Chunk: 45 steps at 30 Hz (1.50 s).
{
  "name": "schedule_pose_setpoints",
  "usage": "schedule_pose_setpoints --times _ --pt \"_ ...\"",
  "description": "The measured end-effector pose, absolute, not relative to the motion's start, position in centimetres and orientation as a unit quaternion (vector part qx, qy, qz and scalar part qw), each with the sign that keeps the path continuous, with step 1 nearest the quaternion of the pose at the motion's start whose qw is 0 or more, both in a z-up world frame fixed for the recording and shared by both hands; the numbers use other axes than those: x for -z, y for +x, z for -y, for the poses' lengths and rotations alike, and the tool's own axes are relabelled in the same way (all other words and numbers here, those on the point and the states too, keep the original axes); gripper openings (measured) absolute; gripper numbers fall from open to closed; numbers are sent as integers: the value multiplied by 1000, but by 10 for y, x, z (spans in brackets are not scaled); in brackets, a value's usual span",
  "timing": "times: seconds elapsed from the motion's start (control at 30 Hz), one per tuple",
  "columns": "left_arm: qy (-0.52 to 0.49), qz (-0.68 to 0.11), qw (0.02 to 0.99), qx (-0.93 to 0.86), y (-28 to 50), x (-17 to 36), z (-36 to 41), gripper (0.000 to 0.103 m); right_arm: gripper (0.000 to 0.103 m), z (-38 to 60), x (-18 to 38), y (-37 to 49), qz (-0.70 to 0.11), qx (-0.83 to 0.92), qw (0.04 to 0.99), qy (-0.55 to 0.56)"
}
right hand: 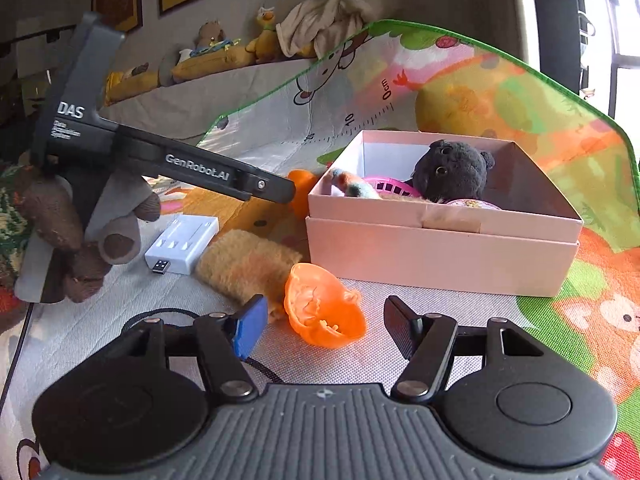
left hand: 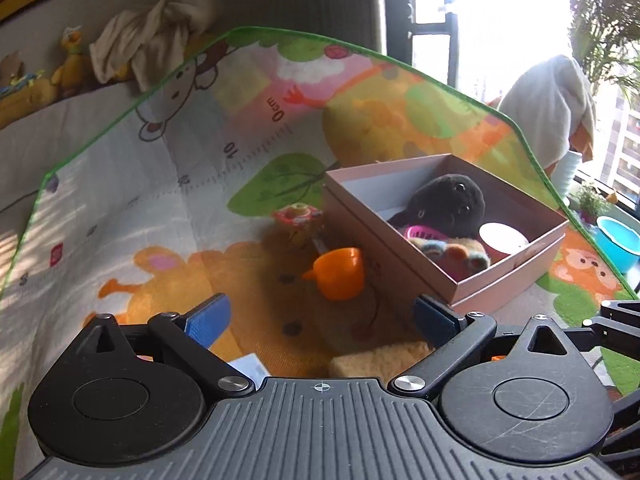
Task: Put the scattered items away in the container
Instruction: 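Grasp the beige fuzzy mitten on the mat with the right tool and lift it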
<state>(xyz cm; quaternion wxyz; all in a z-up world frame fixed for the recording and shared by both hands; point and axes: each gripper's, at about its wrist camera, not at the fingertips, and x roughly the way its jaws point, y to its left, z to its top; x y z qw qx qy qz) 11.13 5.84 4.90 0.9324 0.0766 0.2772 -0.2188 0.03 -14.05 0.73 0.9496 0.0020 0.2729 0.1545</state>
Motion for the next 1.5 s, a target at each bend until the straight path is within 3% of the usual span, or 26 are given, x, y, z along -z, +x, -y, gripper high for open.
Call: schedule_pose_setpoints --times 0.17,0.23,0.47,0.7,1.03,1.2,1.27,1.3,1.37,1.43,1.5 --pt "98 -298 925 213 147 -39 -39 96 67 146 -8 3 -276 -157 948 22" --pt "105 -307 923 208 157 -33 -33 81 67 146 -8 3 -278 -160 947 24" --pt "96 -315 915 231 176 -27 -25 73 68 145 -6 8 -291 -167 942 30" --pt "74 -325 913 235 176 -21 -31 48 68 143 -4 13 -304 -163 938 27" --pt "64 -300 916 259 69 -51 -84 42 68 119 -12 3 -277 -162 945 -54" --pt "82 -301 912 266 15 -44 -102 43 66 86 -28 -2 -255 -205 938 -117" --pt "93 -304 913 256 4 -36 -107 47 54 71 -29 3 -261 -218 929 -146" --pt "95 -306 913 251 1 -32 -109 50 53 65 -28 7 -267 -219 926 -152" --pt "89 -314 914 243 -2 -26 -115 61 51 58 -24 19 -288 -217 922 -140" --pt "78 -316 915 238 -5 -24 -121 85 51 57 -22 32 -311 -215 920 -108" --pt "72 -313 917 235 -7 -24 -124 97 51 58 -18 42 -331 -225 913 -75"
